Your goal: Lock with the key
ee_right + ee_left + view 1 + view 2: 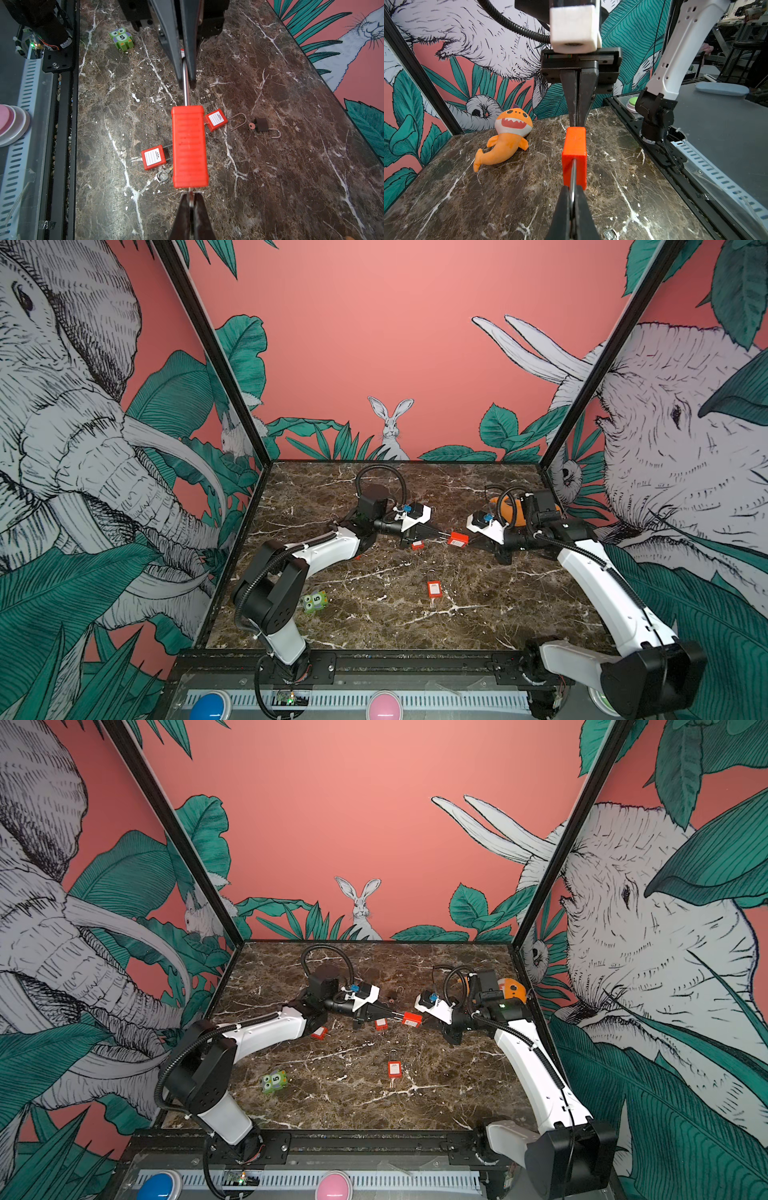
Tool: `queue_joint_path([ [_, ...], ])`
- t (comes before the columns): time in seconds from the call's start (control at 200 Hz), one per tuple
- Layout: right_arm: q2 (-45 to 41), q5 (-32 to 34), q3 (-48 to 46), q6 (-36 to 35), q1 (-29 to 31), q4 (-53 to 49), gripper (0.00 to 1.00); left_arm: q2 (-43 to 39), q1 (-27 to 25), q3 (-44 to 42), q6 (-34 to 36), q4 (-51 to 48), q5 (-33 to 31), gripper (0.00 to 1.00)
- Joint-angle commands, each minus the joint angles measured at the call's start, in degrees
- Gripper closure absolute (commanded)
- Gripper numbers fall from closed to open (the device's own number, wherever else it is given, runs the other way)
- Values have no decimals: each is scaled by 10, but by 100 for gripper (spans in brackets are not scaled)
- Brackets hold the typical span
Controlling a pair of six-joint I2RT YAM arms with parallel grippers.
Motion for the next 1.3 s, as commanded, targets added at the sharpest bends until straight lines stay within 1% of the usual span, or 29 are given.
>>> queue_joint_path([
  [0.0, -21, 49, -13, 6, -11, -3, 100, -44, 24, -16, 28, -35, 0, 100],
  [0.195, -41, 67, -28, 15, -10, 42, 100, -45, 25, -19, 26, -41, 8, 100],
  [0.28, -43, 72, -28, 15, -10, 43, 100, -50, 27, -19, 34, -52, 8, 100],
  [0.435, -50, 89, -42, 25, -11, 48, 100, -72, 49, -16, 90, -142, 11, 100],
  [0.55, -63, 92, -64, 36, -10, 70, 100, -85, 69, -14, 106, -170, 15, 100],
  [0.64, -68, 88, -73, 44, -11, 81, 100, -88, 69, 2, 143, -225, 19, 100],
  [0.73, -71, 92, -80, 51, -11, 88, 100, -88, 70, 13, 161, -263, 23, 100],
  [0.77, -72, 97, -82, 57, -11, 93, 100, -91, 70, 21, 191, -299, 19, 100],
  [0.845, -76, 109, -89, 76, -11, 103, 100, -94, 69, 46, 263, -423, -11, 100],
  [0.88, -78, 121, -97, 99, -10, 119, 100, -91, 69, 65, 295, -482, -39, 100],
  [0.925, -80, 144, -106, 134, -11, 140, 100, -83, 69, 96, 352, -588, -66, 100],
  [1.0, -74, 170, -110, 179, -11, 151, 100, -70, 68, 131, 395, -697, -106, 100],
  [1.065, -70, 195, -113, 221, -11, 159, 100, -68, 65, 143, 424, -751, -135, 100],
  [1.165, -76, 204, -138, 276, -8, 195, 100, -65, 52, 149, 432, -794, -191, 100],
  [1.25, -91, 216, -167, 319, 1, 239, 100, -45, 39, 173, 457, -861, -231, 100],
  [1.296, -98, 225, -178, 330, 6, 251, 100, -30, 30, 185, 464, -897, -250, 100],
])
